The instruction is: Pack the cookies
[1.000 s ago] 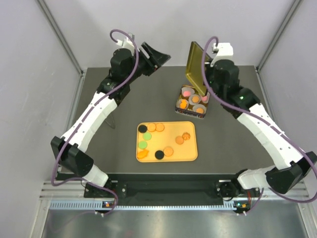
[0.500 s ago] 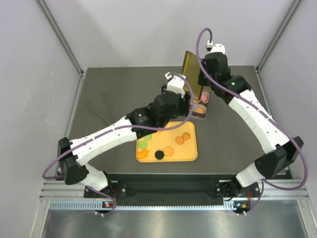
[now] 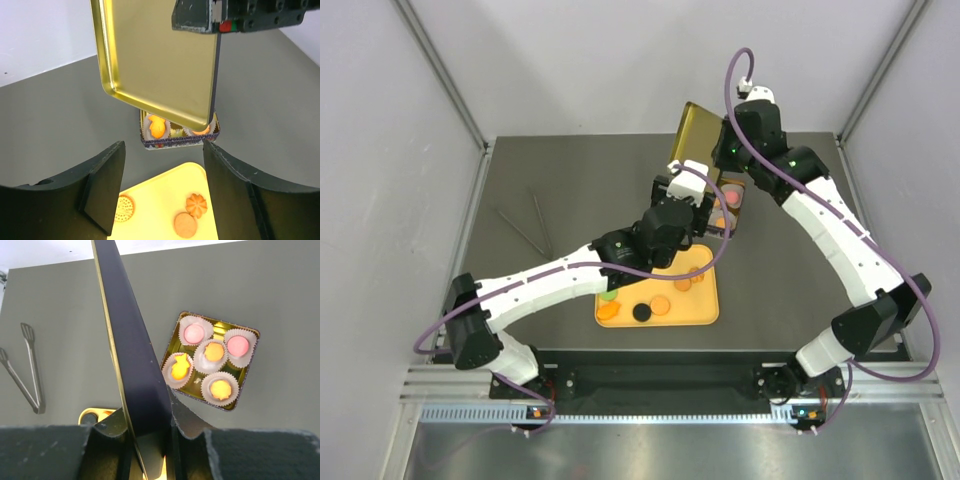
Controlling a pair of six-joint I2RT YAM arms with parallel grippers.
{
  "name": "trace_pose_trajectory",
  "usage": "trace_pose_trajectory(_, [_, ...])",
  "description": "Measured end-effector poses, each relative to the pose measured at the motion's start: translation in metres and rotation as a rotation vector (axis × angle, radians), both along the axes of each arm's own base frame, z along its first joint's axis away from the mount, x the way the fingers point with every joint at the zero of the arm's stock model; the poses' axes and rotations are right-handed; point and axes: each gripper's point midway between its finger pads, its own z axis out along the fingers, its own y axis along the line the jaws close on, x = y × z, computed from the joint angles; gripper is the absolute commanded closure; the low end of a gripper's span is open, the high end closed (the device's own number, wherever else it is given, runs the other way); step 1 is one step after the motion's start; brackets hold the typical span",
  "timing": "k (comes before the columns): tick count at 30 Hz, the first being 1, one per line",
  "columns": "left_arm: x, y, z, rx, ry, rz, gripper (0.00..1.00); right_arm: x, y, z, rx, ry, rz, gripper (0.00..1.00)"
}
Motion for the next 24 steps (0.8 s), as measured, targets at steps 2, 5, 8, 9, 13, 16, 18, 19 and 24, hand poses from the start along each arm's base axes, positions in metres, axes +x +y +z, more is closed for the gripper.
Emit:
trace_pose_trajectory(2, [0.001,-0.001,0.002,-0.003,-0.009,-0.002,0.29,0.0,0.0,0.0,0.007,0.003,-0.001,1.0])
trace_pose_trajectory(5, [0.0,-0.002,-0.002,0.006,-0.015,-0.013,0.27,0.0,0.001,0.0,0.016,0.006,-0.005,1.0])
trace_pose_trajectory(8, [-0.004,-0.006,-0.008,0.014,-0.017,-0.031,0.24,-0.002,0.002,0.0,0.036,0.015,-0.014,1.0])
trace_pose_trajectory(9, [-0.005,-0.007,-0.011,0.017,-0.018,-0.034,0.24,-0.002,0.002,0.0,0.042,0.019,-0.016,1.0])
trace_pose_trajectory(13, [-0.007,-0.01,-0.013,0.022,-0.033,-0.043,0.22,-0.004,0.005,-0.001,0.082,0.039,-0.032,1.0])
trace_pose_trajectory(16, [-0.005,-0.012,-0.008,0.007,-0.055,-0.042,0.21,-0.004,0.007,-0.003,0.108,0.058,-0.043,1.0])
trace_pose_trajectory(18, [-0.002,-0.015,-0.007,0.006,-0.066,-0.038,0.22,-0.004,0.009,-0.007,0.126,0.075,-0.051,1.0])
trace_pose_trajectory(19, [-0.001,-0.016,-0.007,0.007,-0.069,-0.037,0.23,-0.005,0.01,-0.008,0.132,0.085,-0.054,1.0])
trace_pose_trajectory(24, [0.003,-0.017,-0.015,0.034,-0.074,-0.018,0.24,-0.008,0.011,-0.01,0.152,0.108,-0.058,1.0])
